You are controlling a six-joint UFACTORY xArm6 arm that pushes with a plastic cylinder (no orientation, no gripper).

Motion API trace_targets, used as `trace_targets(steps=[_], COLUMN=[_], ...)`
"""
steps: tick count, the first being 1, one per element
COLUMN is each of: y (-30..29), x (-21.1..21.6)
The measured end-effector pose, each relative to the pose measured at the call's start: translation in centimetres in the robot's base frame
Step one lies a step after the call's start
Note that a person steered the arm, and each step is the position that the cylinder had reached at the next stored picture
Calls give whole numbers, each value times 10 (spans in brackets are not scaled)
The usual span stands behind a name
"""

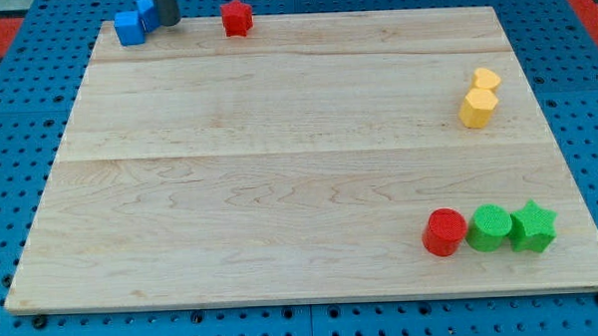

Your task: Move the red star to the top center of the board

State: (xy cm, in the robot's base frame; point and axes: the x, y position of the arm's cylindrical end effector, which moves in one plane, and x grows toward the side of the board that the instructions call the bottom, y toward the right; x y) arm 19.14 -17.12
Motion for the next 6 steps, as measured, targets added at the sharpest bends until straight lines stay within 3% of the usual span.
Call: trace_targets(steps=[1,2,3,6], y=[81,169,191,270], x=[1,52,82,1])
